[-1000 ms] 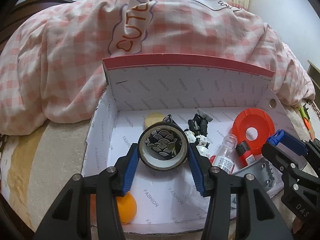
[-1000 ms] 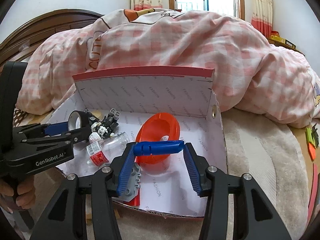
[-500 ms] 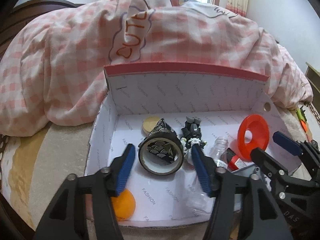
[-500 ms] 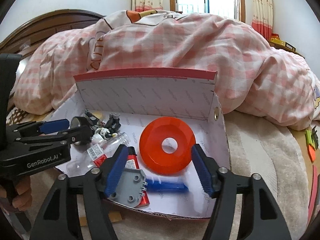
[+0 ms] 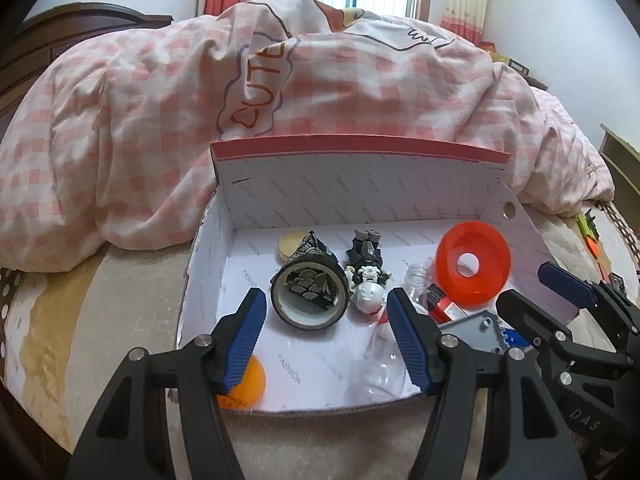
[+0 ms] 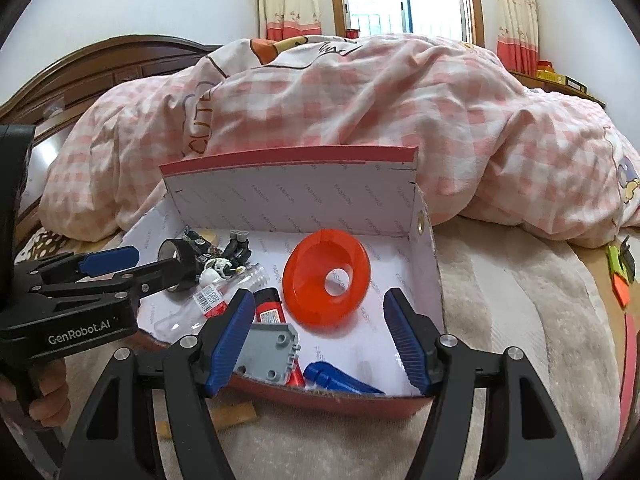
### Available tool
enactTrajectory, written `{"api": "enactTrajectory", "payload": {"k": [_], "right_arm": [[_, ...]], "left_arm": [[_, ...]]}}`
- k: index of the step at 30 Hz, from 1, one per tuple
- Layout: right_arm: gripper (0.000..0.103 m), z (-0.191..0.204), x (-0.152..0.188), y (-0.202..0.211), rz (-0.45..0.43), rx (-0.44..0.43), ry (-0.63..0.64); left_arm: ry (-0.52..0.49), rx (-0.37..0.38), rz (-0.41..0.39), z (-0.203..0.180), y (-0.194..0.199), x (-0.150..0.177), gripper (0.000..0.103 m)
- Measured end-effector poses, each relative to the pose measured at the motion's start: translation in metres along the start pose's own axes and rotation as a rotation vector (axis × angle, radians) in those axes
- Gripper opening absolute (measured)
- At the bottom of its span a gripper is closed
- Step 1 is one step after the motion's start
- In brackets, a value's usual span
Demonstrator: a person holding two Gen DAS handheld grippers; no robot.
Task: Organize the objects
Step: 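Withdraw both tools from the shoebox toward the remaining items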
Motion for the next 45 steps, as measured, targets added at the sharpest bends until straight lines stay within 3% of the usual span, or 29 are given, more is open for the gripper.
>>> {"api": "enactTrajectory", "payload": {"k": [20, 28, 31, 36, 45], "right_arm": [[0.068, 0.008, 0.034, 0.058, 0.007, -0.011, 0.011], [0.068, 0.023, 0.045, 0.062, 0.025, -0.045, 0.032], [0.068, 0.03, 0.048, 0.058, 0.04, -0.091, 0.037], [0.068, 0.028, 0.054, 0.057, 0.058, -0.078, 0.028], [0.068, 0.026, 0.062, 0.056, 0.102, -0.066, 0.05]], "left_arm": [[-0.045, 0.075, 0.039, -0.014, 0.048, 0.045, 0.063], [-0.061, 0.072, 0.059, -0.009, 0.06, 0.065, 0.063], [-0.047, 0.062, 0.088, -0.002, 0.061, 0.075, 0.063], [-0.037, 0.094, 0.135, -0.002, 0.068, 0.094, 0.063], [-0.121, 0.144, 0.203, -0.026, 0.084, 0.137, 0.063]]}}
Point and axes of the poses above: each gripper's, at about its wrist camera, not at the fingertips, and y roughly against the way its jaws point, z to its left, x to its underside, the point moved 8 cm from there along -y, roughly the way its jaws point, and after that the axes turned 15 degrees about y, right-handed, at the moved point
